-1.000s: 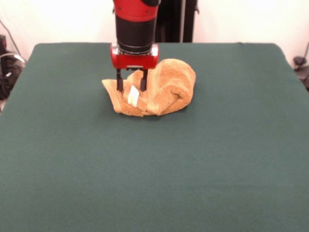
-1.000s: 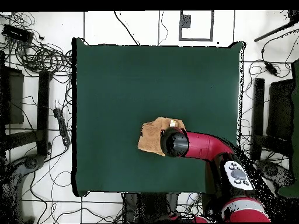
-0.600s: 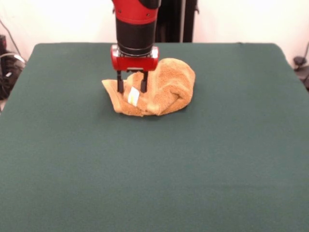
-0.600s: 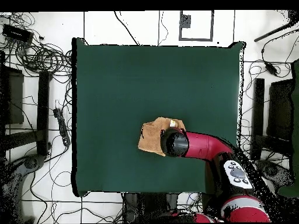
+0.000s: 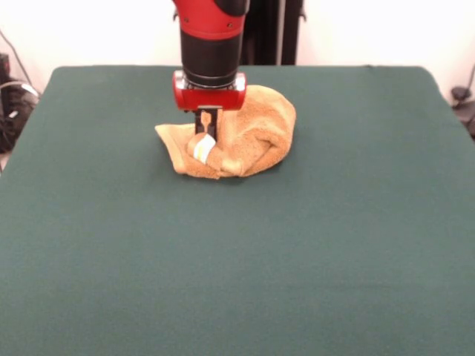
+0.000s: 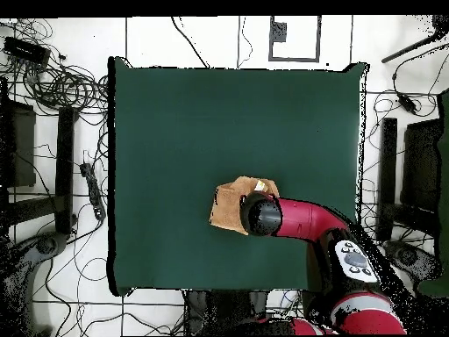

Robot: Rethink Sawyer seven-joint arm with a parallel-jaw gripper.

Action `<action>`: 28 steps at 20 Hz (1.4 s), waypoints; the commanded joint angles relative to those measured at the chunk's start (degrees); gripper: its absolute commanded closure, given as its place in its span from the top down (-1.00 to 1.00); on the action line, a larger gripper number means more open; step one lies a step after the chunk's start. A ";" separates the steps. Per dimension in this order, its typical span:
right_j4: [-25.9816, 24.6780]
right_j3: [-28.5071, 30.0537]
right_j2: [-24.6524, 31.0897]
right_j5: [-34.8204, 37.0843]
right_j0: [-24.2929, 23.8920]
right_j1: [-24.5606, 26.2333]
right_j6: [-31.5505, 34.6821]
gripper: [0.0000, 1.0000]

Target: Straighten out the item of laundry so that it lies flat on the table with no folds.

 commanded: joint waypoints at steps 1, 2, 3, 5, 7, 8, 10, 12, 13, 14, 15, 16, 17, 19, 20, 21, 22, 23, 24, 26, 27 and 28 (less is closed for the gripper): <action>-0.74 -0.74 5.19 -2.65 0.19 4.42 5.33 -1.00; -0.73 -0.81 5.06 -2.52 0.30 4.44 5.36 -1.00; -0.80 -0.91 4.91 -2.49 0.43 4.46 5.37 -1.00; -0.86 -1.05 4.56 -2.68 0.76 4.46 5.61 -1.00; 0.22 -0.77 4.08 -4.81 0.96 4.11 7.96 -1.00; -0.24 -1.04 3.67 -4.23 1.35 4.01 7.47 -1.00; -1.19 -1.55 3.37 -3.72 1.87 3.76 6.39 -1.00; -1.47 -1.50 3.27 -3.30 2.23 3.04 6.02 -1.00; -1.52 -1.61 3.14 -2.53 2.52 2.54 5.73 -1.00; -1.54 -1.66 3.02 -2.12 2.85 2.04 5.64 -1.00; -1.52 -1.61 2.88 -1.70 3.28 1.45 5.65 -1.00; -1.25 -1.51 2.77 -1.30 3.67 0.89 5.91 -1.00; -0.90 -1.27 2.88 -1.47 3.92 0.59 6.36 -1.00; -0.16 -0.70 3.56 -1.59 4.06 0.28 6.89 -1.00; -0.08 -0.67 3.75 -1.14 4.22 0.09 6.72 -1.00; 0.00 -0.64 3.93 -0.69 4.38 -0.10 6.54 -1.00; 0.16 -0.60 4.05 0.02 4.46 -0.50 6.35 -1.00; 0.71 -0.53 4.20 0.93 4.60 -0.87 6.56 -1.00; 1.22 -0.46 4.24 1.52 4.68 -1.20 6.87 -1.00; 2.07 -0.43 4.28 2.48 4.79 -1.72 7.40 -1.00; 2.34 -0.64 4.26 2.83 4.88 -1.83 7.55 -1.00; 2.49 -0.78 4.29 3.10 4.88 -1.88 7.54 -1.00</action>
